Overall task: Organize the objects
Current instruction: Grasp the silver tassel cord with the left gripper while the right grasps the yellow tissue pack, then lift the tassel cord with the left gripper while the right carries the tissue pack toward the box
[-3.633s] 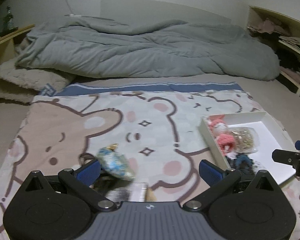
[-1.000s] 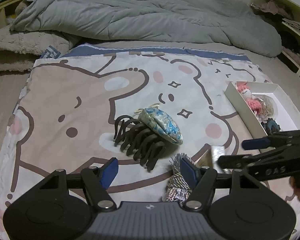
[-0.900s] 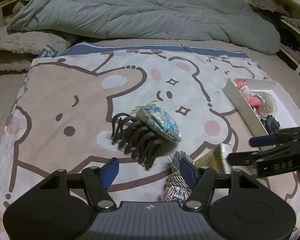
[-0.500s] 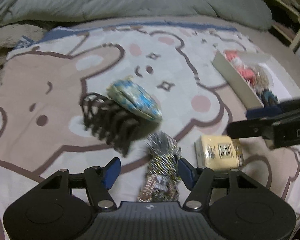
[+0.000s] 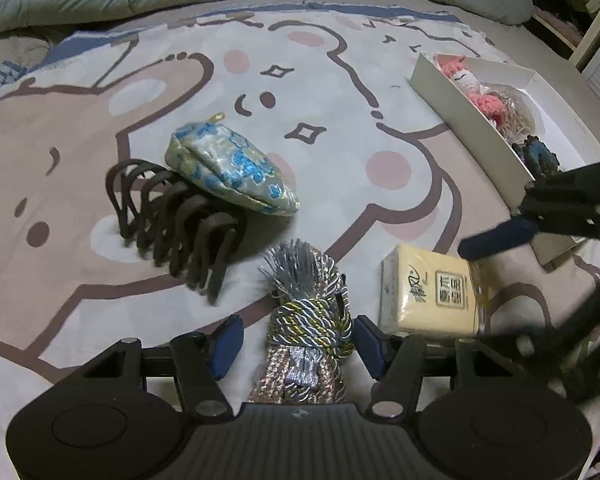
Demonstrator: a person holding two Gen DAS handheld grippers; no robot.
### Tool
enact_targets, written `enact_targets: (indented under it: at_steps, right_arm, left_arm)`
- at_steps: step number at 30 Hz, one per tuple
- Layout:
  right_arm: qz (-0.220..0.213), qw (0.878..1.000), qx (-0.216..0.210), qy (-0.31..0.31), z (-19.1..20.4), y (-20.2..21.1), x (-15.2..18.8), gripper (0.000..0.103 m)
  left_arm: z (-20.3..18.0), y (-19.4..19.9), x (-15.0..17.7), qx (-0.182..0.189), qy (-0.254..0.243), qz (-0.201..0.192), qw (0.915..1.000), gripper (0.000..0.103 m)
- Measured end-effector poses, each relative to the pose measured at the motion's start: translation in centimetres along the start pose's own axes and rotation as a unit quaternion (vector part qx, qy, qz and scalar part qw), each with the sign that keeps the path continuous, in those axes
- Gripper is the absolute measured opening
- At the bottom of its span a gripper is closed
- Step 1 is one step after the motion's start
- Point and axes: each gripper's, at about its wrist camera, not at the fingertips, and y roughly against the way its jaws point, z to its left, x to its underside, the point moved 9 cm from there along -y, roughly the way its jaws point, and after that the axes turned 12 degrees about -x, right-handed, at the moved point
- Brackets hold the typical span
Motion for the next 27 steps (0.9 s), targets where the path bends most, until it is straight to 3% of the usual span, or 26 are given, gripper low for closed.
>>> enact_targets:
  at_steps: [3, 6, 10, 12, 16, 27]
  right_arm:
    - [0.021, 0.998, -0.003, 0.056, 1.1, 0.1, 0.7, 0.072]
    - [0.034, 0.995, 0.02, 0.09, 1.5, -0.5, 0.9, 0.07]
    - [0.041, 0.993, 0.043, 0.099, 1.4, -1.5, 0.7, 0.064]
    - [0.045, 0.992, 0.063, 0.1, 1.3, -1.8, 0.7, 0.055]
    - [0.046, 0.993, 0.073, 0.08, 1.3, -1.7, 0.5, 0.054]
    - [-0.049, 0.995, 0.09, 0.011, 0.9, 3.3, -1.8, 0.054]
  left_arm:
    - [-0.3, -0.7, 0.3, -0.003, -0.006, 0.012, 0.9999, 0.061]
    - [-0.6, -1.5, 0.5, -0.013, -0.012, 0.024, 0.9996, 0.061]
    - [-0.5, -1.6, 0.3, -0.013, 0.007, 0.026, 0.9995, 0.05]
    - [-0.5, -1.6, 0.3, -0.012, 0.012, 0.026, 0.9995, 0.049]
    - [-0.7, -1.2, 0.4, -0.019, 0.008, 0.022, 0.9995, 0.049]
    - [0.6, 3.1, -1.5, -0.035, 0.054, -0.032, 0.9974, 0.049]
